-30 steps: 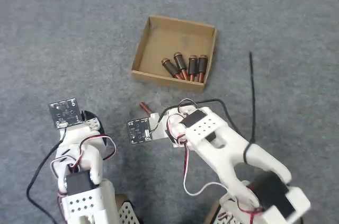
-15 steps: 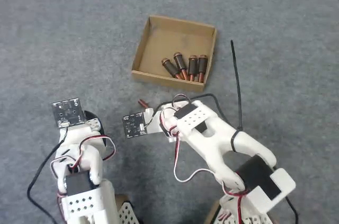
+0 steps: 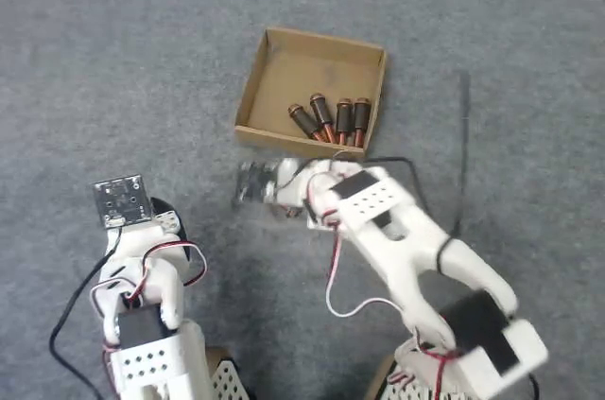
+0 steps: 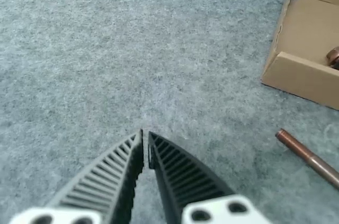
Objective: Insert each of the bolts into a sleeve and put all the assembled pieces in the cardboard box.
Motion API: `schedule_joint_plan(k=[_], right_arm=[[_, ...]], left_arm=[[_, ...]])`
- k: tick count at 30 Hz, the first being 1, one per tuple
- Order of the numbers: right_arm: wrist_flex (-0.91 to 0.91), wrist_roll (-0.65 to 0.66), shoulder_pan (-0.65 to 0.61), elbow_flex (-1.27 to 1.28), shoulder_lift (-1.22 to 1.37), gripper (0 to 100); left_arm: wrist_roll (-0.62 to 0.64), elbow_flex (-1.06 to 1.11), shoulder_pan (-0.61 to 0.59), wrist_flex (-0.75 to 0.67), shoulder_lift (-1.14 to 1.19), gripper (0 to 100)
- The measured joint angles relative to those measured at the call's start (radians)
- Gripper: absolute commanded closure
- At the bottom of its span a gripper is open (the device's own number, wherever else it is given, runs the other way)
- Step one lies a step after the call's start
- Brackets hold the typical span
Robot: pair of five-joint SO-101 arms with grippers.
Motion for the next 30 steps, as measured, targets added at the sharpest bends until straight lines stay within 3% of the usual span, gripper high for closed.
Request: schedule_joint_plan(k=[13,24,30], right_arm=[[0.0,-0.615,0.302,0.118,-0.313,99.1],[0.0,-0.947,0.512,0.344,-0.466,99.1],[0.0,-0.977,0.563,0.439,-0.559,99.0]], left_arm=[[0.0,0.0,0.0,0.0,0.0,99],[0.0,0.0,0.0,0.0,0.0,99],[0.0,0.0,0.0,0.0,0.0,99]])
